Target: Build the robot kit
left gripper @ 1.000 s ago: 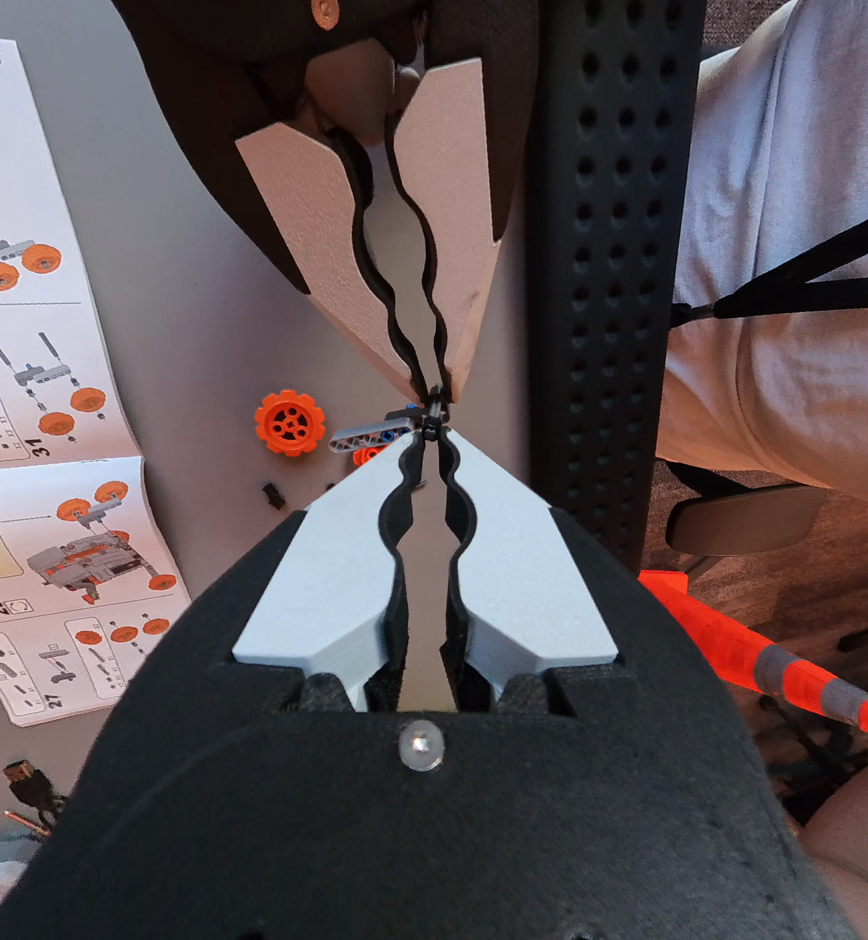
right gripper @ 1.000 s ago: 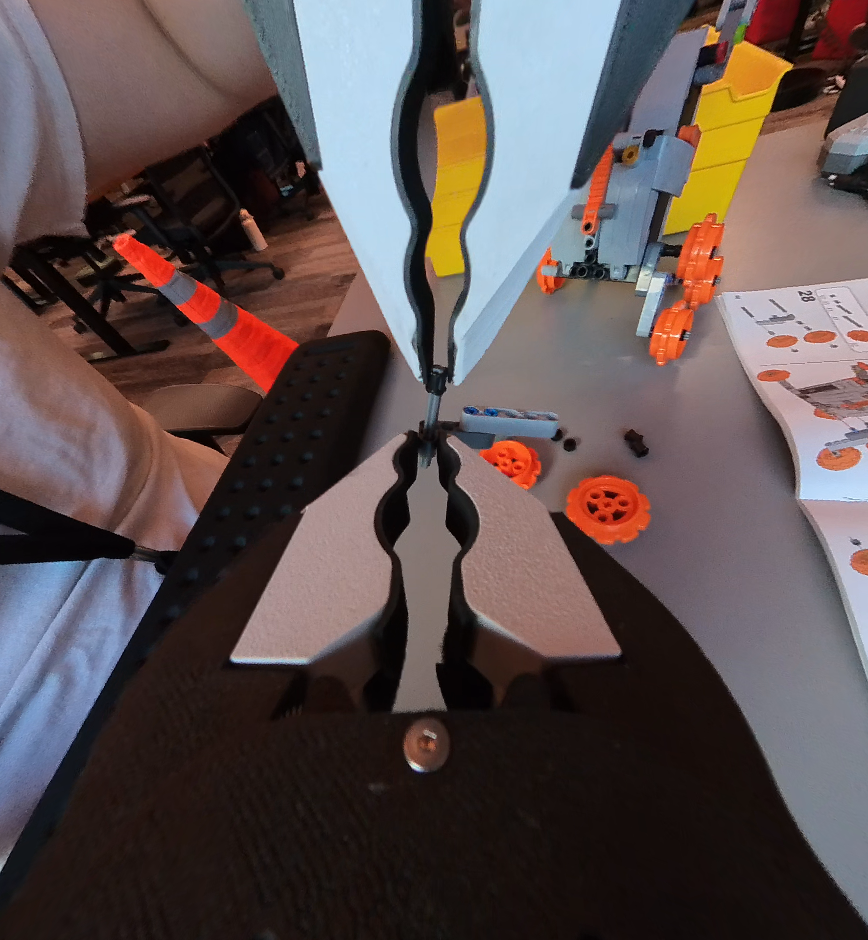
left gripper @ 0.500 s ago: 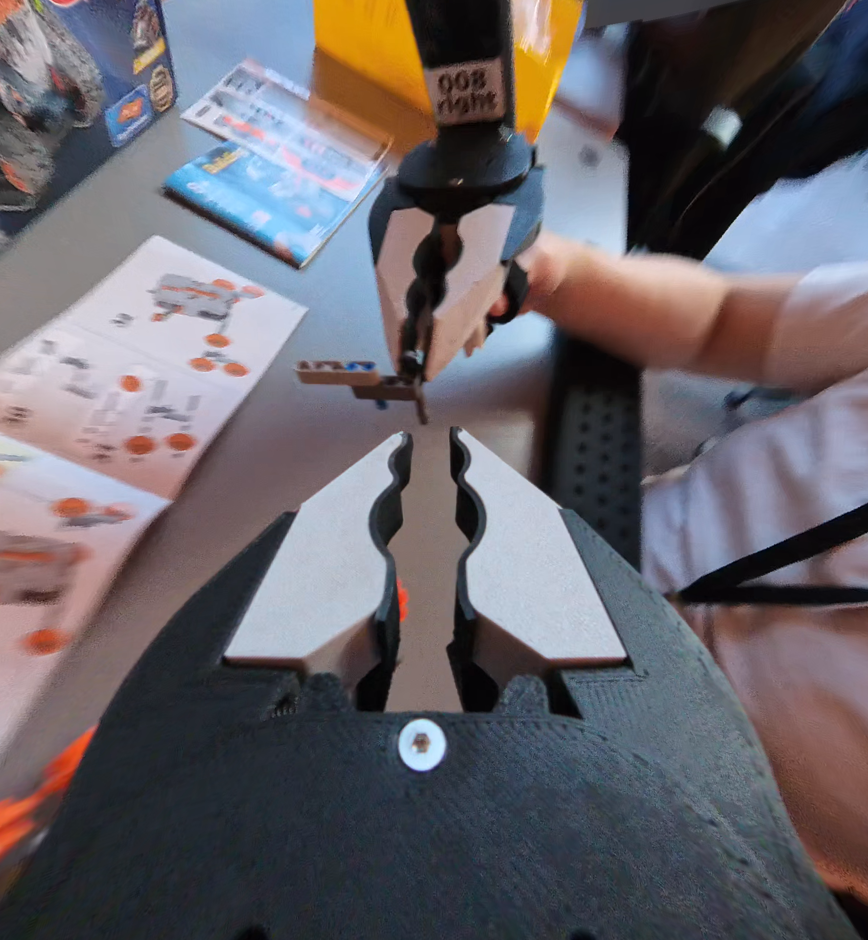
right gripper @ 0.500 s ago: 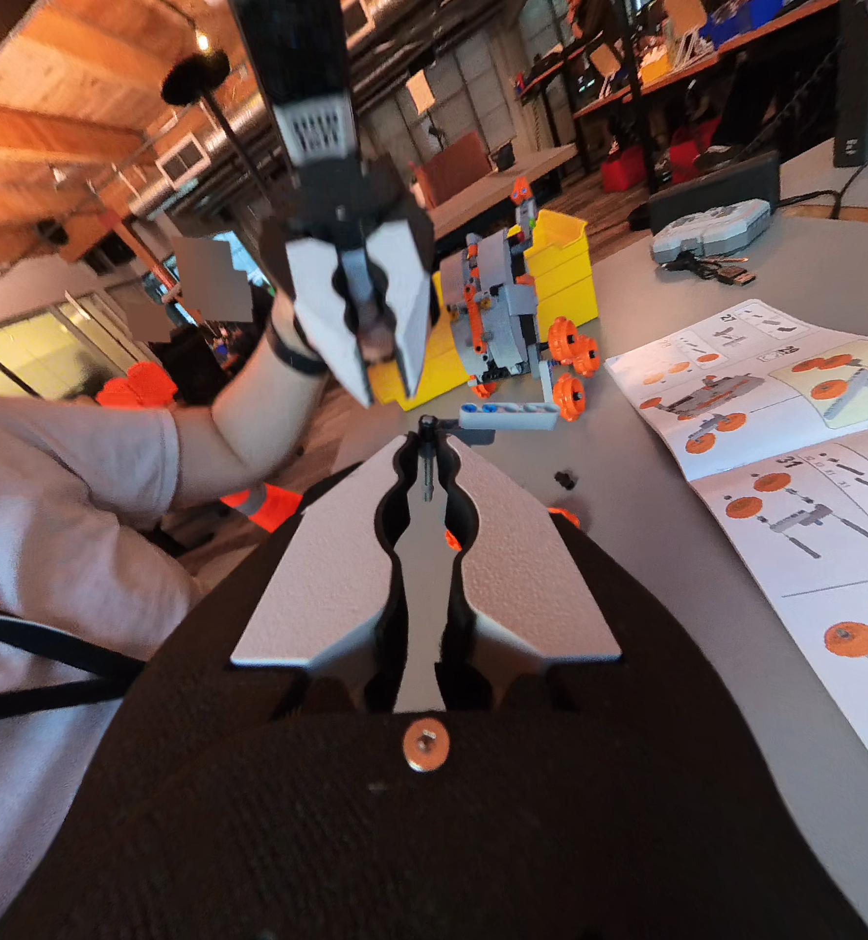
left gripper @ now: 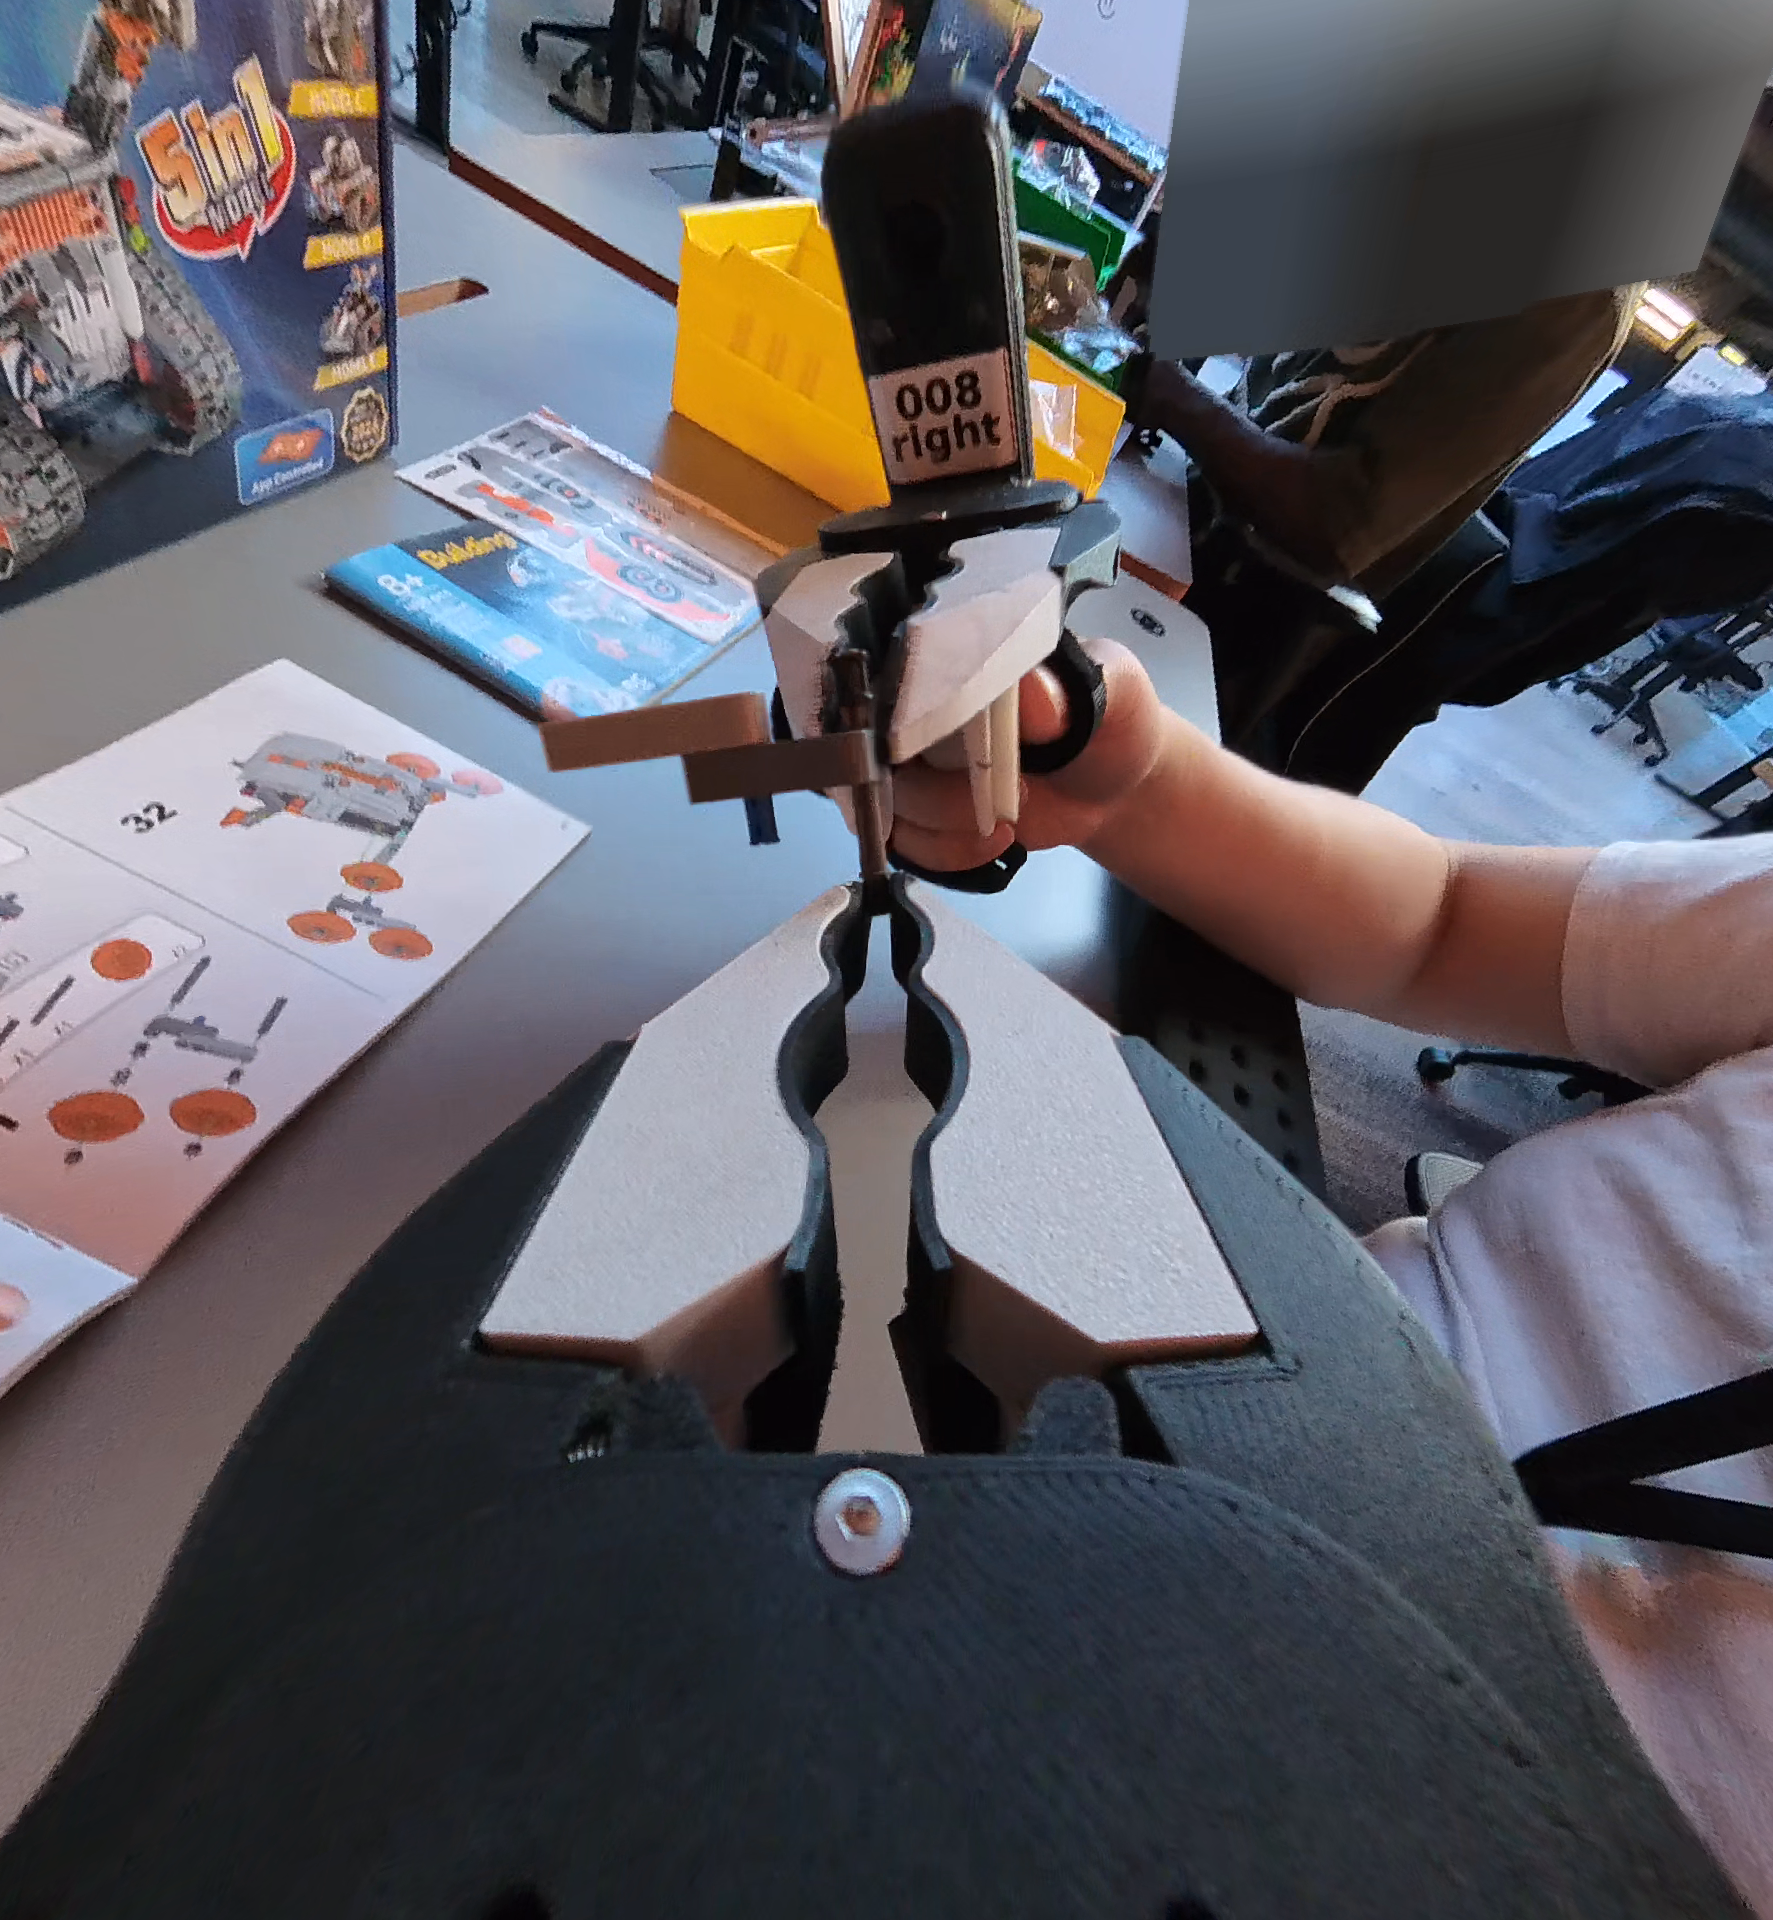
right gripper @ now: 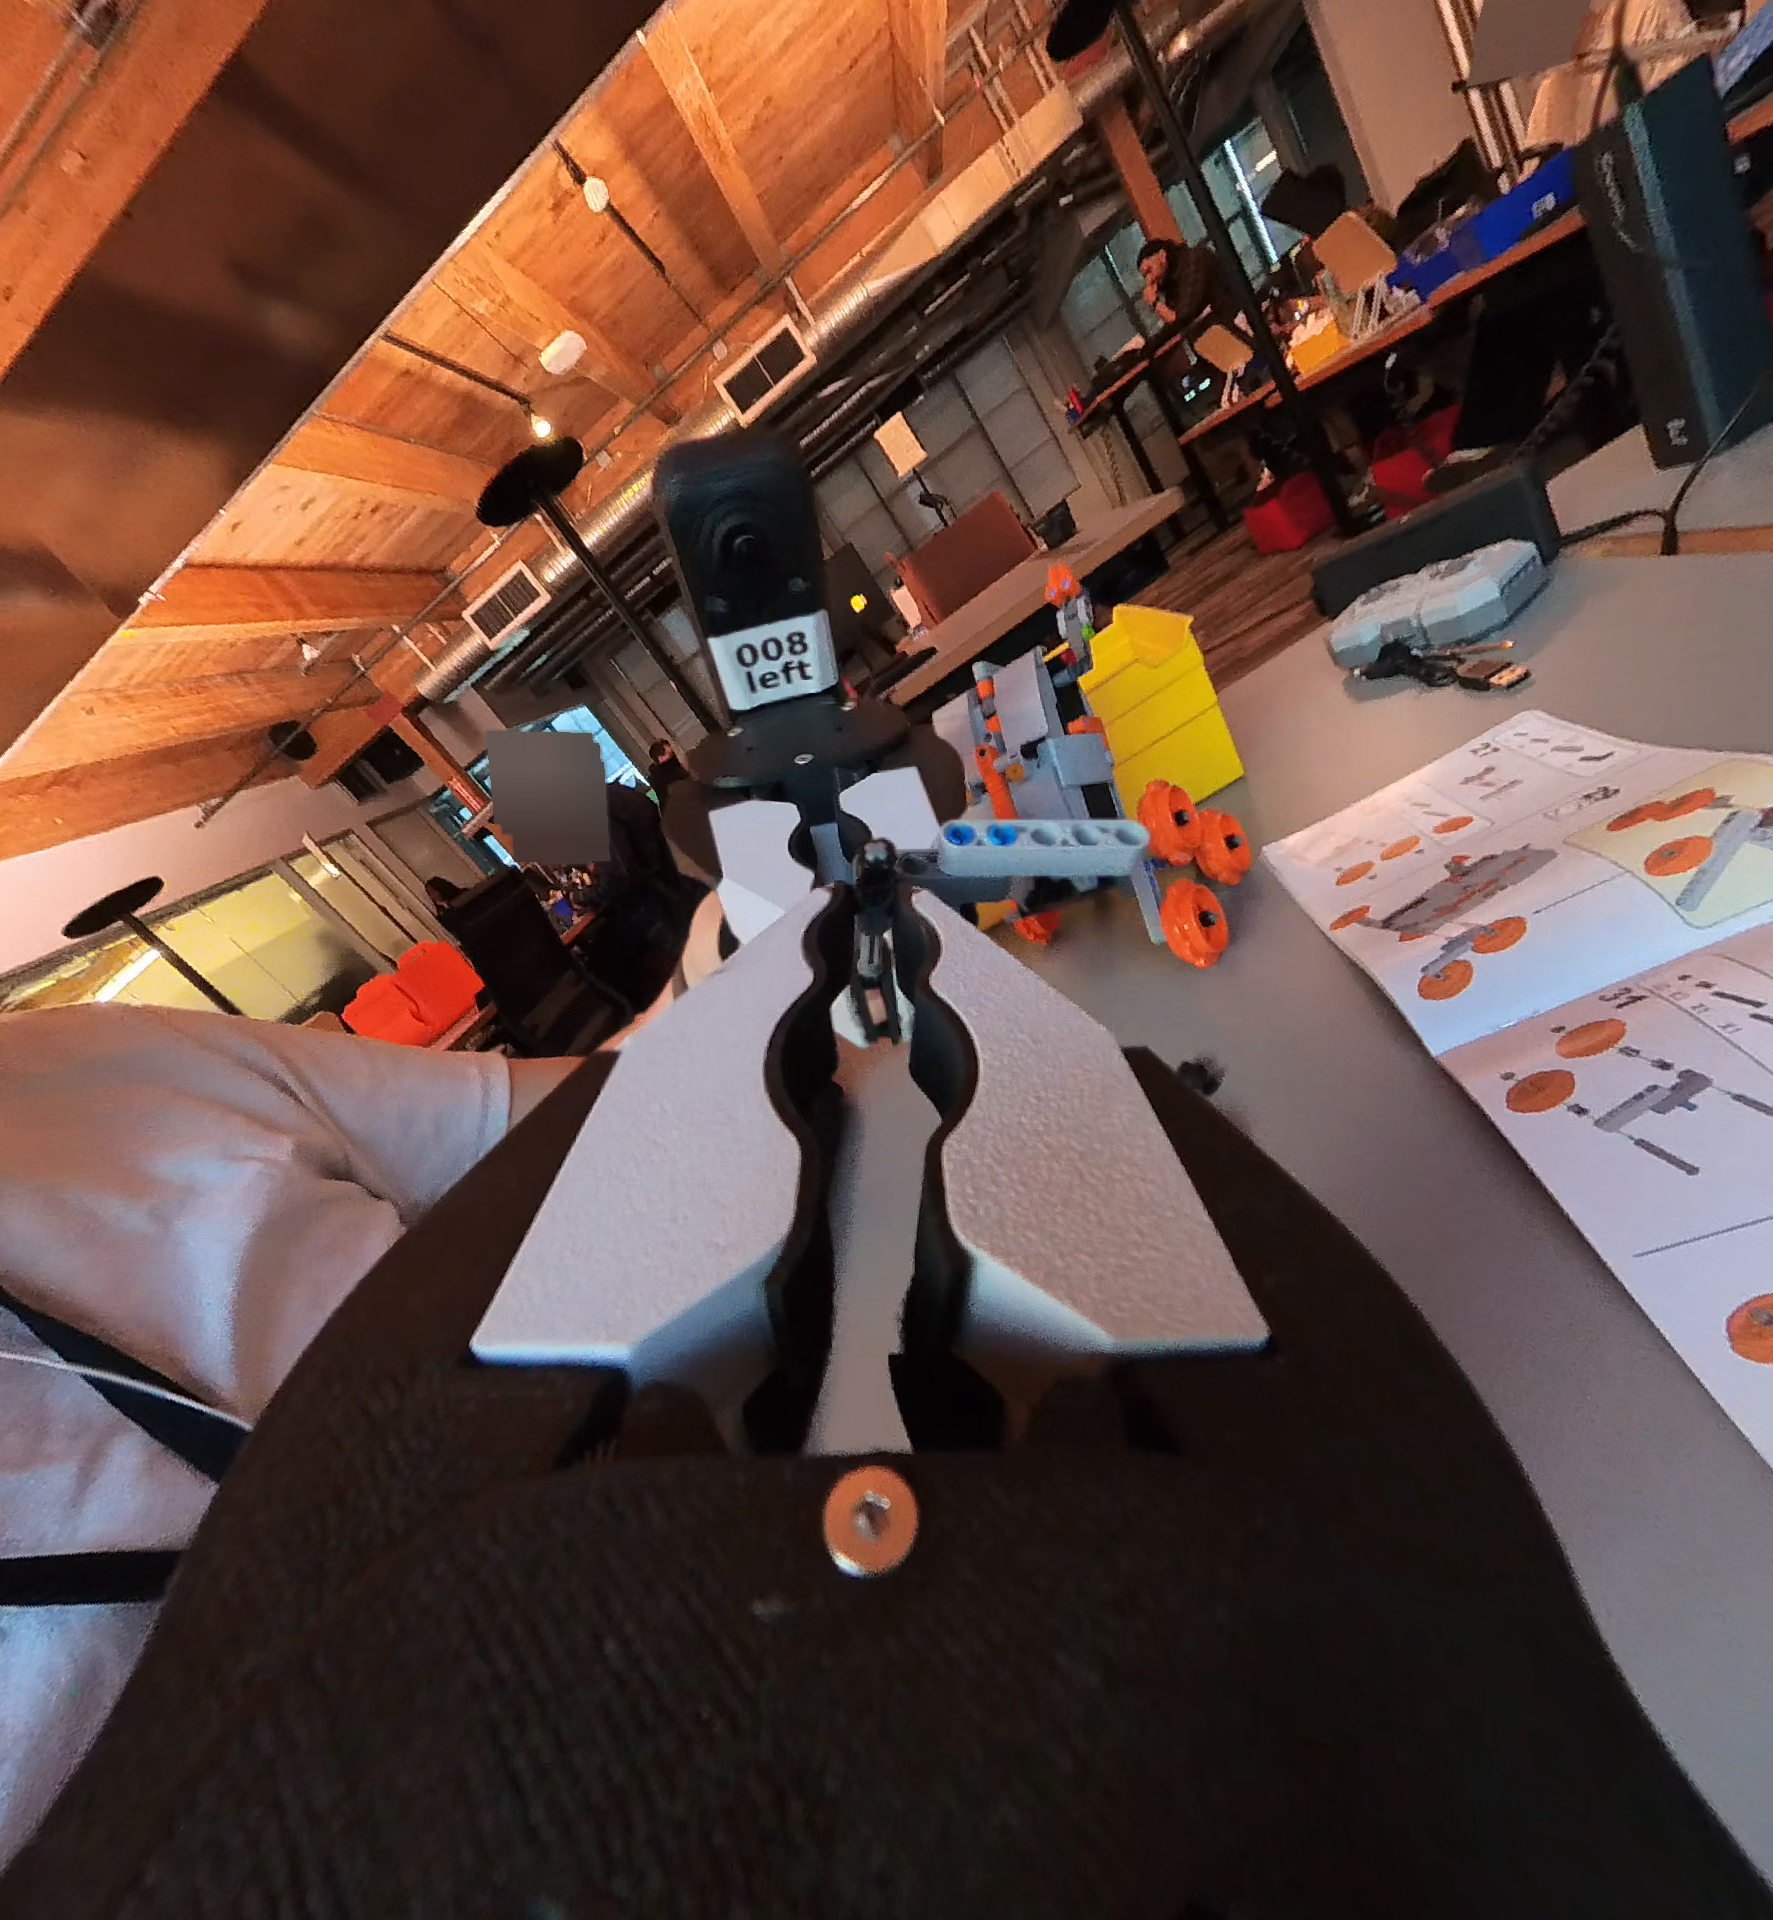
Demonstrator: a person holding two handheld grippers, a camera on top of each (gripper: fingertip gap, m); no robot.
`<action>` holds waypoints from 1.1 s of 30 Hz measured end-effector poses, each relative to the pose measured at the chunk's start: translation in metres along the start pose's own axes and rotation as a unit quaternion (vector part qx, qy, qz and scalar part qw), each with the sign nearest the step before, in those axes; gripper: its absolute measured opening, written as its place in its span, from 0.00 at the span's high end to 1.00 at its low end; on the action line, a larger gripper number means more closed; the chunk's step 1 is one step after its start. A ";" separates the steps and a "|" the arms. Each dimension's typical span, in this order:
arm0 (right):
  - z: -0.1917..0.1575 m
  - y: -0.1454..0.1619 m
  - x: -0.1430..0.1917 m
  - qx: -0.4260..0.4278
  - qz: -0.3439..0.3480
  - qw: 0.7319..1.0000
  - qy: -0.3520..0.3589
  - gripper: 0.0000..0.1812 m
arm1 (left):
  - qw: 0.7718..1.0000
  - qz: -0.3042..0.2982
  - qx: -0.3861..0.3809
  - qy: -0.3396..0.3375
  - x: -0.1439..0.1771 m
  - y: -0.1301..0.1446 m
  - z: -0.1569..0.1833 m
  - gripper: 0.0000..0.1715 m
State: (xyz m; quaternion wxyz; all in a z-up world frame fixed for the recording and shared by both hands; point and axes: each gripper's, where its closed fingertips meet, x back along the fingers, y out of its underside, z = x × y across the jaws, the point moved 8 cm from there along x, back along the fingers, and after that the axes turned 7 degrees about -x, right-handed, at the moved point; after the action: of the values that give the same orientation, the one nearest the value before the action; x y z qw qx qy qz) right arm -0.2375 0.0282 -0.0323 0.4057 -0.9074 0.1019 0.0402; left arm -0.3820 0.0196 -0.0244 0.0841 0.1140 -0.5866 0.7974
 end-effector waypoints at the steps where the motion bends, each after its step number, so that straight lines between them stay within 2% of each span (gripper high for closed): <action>1: -0.001 -0.001 0.001 0.001 0.005 1.000 -0.004 0.97 | 1.000 0.007 0.002 0.004 0.000 -0.003 0.000 0.99; 5: -0.001 0.002 -0.001 0.002 -0.011 1.000 -0.008 0.97 | 0.999 0.024 0.026 0.016 -0.004 -0.009 -0.003 0.99; 9: 0.003 -0.002 0.002 -0.016 0.008 1.000 -0.014 0.97 | 0.997 0.036 0.056 0.035 -0.006 -0.013 -0.009 0.99; 14: 0.000 -0.015 0.004 0.012 0.016 1.000 -0.006 0.97 | 0.996 0.034 0.062 0.052 -0.008 -0.026 -0.014 0.99; 18: -0.018 -0.029 -0.001 0.066 0.000 0.998 -0.002 0.94 | 0.989 0.097 0.053 0.095 -0.002 -0.037 -0.008 1.00; 21: -0.030 -0.035 -0.009 0.133 -0.032 0.990 0.039 0.90 | 0.985 0.132 0.043 0.103 0.006 -0.036 -0.006 1.00; 25: -0.039 -0.046 -0.016 0.179 -0.059 0.981 0.054 0.85 | 0.974 0.192 0.037 0.112 0.021 -0.036 -0.005 1.00; 33: -0.061 -0.107 -0.029 0.197 -0.004 0.979 0.045 0.86 | 0.961 0.260 0.024 0.097 0.031 -0.040 -0.007 1.00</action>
State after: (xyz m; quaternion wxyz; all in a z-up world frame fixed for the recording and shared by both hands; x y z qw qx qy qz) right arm -0.2436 0.0564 0.0910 0.5718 -0.8109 0.1222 -0.0237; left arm -0.4020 0.0386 0.0191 -0.0722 -0.1180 -0.5659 0.8128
